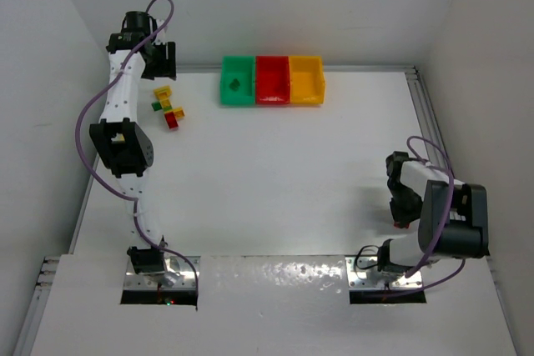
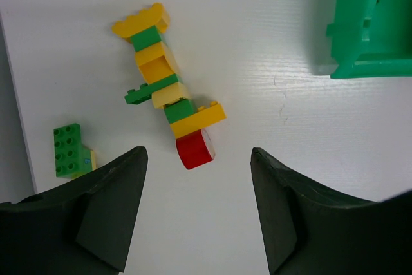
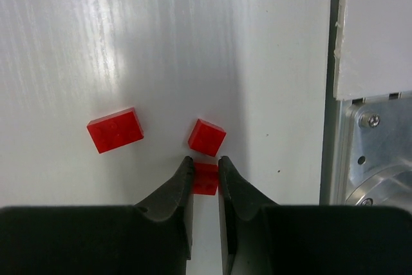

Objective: Sort the legos into containers by color

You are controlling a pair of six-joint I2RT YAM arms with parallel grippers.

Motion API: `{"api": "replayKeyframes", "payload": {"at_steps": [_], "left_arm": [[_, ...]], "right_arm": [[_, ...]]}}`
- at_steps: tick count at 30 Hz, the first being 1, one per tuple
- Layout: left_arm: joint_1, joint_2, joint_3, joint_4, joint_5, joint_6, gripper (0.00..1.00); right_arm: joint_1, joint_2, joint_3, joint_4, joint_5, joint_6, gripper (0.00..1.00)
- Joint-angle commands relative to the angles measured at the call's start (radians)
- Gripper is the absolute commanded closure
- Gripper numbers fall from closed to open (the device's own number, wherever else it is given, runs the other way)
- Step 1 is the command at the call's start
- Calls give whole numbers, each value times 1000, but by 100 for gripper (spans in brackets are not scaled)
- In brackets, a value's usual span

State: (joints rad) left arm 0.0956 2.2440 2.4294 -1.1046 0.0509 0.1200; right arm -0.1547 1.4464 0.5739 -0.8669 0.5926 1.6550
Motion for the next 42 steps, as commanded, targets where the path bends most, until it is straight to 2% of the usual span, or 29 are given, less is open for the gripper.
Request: {"api": "replayKeyframes", "payload": {"at_steps": [1, 3, 12, 19, 29, 31, 35, 36, 38, 39, 40, 41, 42], "left_arm": [[13, -21, 37, 8, -11, 3, 37], [13, -20, 37, 9, -10, 3, 37], [13, -21, 37, 12, -8, 1, 37], [13, -30, 33, 14, -10, 1, 37], [13, -41, 20, 18, -5, 0, 37], [13, -44, 14, 20, -3, 0, 37], [12, -49, 5, 28, -2, -5, 37], [12, -52, 0, 29, -2, -5, 37], [12, -55, -6, 31, 0, -6, 37], [12, -63, -16, 31, -3, -5, 37], [13, -64, -23, 32, -5, -3, 37], [12, -67, -30, 31, -13, -2, 37], [12, -72, -47, 31, -16, -2, 37]], "right_arm": [[1, 57, -11, 203, -76, -64, 97], [4, 71, 30, 221, -71, -142, 100], [58, 103, 113, 350, -100, -363, 100], [176, 127, 216, 382, -79, -544, 100], [314, 198, 394, 474, -201, -840, 100], [354, 239, 480, 482, -205, -903, 100], [458, 396, 764, 500, -241, -960, 100], [471, 484, 914, 512, -257, -963, 100], [507, 586, 1080, 525, -303, -980, 100], [518, 639, 1248, 543, -316, -994, 100], [526, 746, 1323, 557, -351, -995, 100], [535, 794, 1450, 580, -372, -994, 100], [540, 842, 1501, 635, -391, -995, 100]]}}
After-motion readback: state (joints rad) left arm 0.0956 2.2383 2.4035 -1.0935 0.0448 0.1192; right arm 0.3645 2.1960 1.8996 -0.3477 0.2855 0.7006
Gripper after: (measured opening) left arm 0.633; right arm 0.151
